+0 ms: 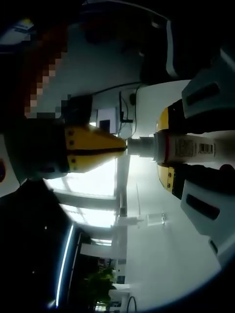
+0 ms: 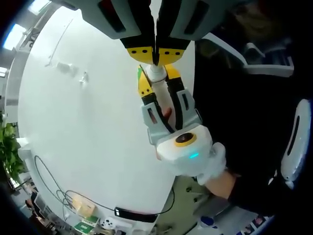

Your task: Clamp pump bottle remove cover press pump head put on cover

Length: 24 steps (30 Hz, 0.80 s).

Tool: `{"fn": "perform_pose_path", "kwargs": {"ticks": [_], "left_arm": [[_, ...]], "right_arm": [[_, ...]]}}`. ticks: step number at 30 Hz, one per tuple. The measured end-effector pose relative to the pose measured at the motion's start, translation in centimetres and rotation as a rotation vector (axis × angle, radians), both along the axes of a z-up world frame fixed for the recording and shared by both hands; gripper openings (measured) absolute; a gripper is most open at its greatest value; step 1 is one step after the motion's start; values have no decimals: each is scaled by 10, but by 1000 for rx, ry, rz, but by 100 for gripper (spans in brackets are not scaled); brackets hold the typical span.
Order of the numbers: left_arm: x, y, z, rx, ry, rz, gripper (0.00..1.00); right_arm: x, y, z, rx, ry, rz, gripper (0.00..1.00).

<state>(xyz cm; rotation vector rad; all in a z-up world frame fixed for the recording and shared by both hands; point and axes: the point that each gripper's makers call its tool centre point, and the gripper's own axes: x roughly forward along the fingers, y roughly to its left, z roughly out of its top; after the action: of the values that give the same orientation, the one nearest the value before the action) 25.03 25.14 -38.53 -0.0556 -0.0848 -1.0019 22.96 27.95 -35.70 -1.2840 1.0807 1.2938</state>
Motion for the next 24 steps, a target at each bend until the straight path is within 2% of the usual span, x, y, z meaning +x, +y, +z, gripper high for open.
{"fn": "perform_pose_path", "kwargs": {"ticks": [19, 24], "left_arm": [[1, 1, 0, 0, 1, 1, 14], [0, 0, 0, 1, -1, 0, 14]], "right_arm": [[0, 0, -6, 1, 3, -29, 0], [0, 0, -2, 12, -6, -1, 0]]}}
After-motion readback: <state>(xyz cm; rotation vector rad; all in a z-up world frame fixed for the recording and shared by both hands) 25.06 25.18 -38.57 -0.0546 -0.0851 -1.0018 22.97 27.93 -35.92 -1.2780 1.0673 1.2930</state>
